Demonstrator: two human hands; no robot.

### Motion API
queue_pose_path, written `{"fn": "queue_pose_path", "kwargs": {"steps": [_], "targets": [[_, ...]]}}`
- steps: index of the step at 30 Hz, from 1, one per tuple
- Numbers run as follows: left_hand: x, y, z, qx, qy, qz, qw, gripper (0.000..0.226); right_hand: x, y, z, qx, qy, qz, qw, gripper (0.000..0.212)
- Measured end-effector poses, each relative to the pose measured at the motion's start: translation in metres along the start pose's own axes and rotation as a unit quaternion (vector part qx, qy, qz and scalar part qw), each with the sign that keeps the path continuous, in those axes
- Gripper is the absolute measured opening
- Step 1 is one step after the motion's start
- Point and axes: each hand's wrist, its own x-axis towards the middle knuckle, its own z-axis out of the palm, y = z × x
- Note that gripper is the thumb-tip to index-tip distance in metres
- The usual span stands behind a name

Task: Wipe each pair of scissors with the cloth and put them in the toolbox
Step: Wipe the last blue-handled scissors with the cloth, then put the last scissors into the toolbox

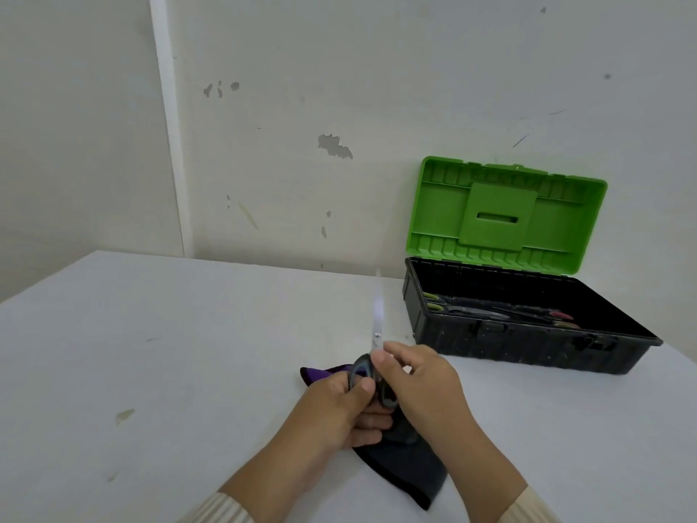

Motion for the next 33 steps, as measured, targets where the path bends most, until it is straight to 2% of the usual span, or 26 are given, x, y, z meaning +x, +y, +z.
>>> {"fn": "queue_pose_path", "kwargs": {"steps": [4,6,8,10,11,13,15,18,20,21,23,25,28,33], "targets": [[-0.004,-0.004,0.006,0.137,0.012,0.062,0.988,0.014,0.001,-0.008,-0.008,-0.059,0.063,-0.031,0.996,0.029],[-0.008,-0.004,0.011,0.19,0.03,0.098,0.976,0.012,0.0,-0.012,-0.017,-0.029,0.081,-0.016,0.996,0.027],[-0.011,-0.004,0.022,0.199,0.03,0.124,0.972,0.01,0.0,-0.011,-0.033,0.014,0.103,0.009,0.995,0.022],[-0.012,-0.004,0.041,0.22,0.027,0.16,0.962,0.016,0.002,-0.003,-0.056,0.015,0.121,0.027,0.992,0.018],[-0.012,-0.003,0.053,0.251,0.031,0.174,0.952,0.026,0.003,0.002,-0.068,0.0,0.118,0.034,0.992,0.018],[-0.009,-0.005,0.08,0.327,0.021,0.192,0.925,0.044,0.002,0.016,-0.09,-0.037,0.099,0.053,0.993,0.019],[-0.001,-0.009,0.109,0.417,-0.021,0.169,0.893,0.053,0.0,0.032,-0.11,-0.074,0.093,0.068,0.991,0.018],[0.017,-0.017,0.146,0.553,-0.065,0.126,0.821,0.051,0.004,0.053,-0.143,-0.15,0.098,0.068,0.982,0.018],[0.032,-0.021,0.161,0.617,-0.064,0.105,0.778,0.054,0.016,0.061,-0.169,-0.209,0.111,0.039,0.971,0.018],[0.04,-0.023,0.167,0.633,-0.056,0.103,0.765,0.058,0.025,0.062,-0.182,-0.234,0.121,0.016,0.965,0.018],[0.055,-0.027,0.172,0.639,-0.03,0.109,0.761,0.062,0.046,0.059,-0.208,-0.289,0.131,-0.035,0.948,0.022],[0.07,-0.03,0.174,0.637,-0.01,0.109,0.763,0.064,0.072,0.057,-0.229,-0.357,0.105,-0.065,0.926,0.023],[0.084,-0.035,0.175,0.638,0.009,0.104,0.763,0.066,0.117,0.074,-0.245,-0.484,0.034,-0.088,0.87,0.025],[0.091,-0.04,0.178,0.643,0.035,0.111,0.757,0.064,0.165,0.125,-0.236,-0.56,-0.159,0.001,0.813,0.018]]}}
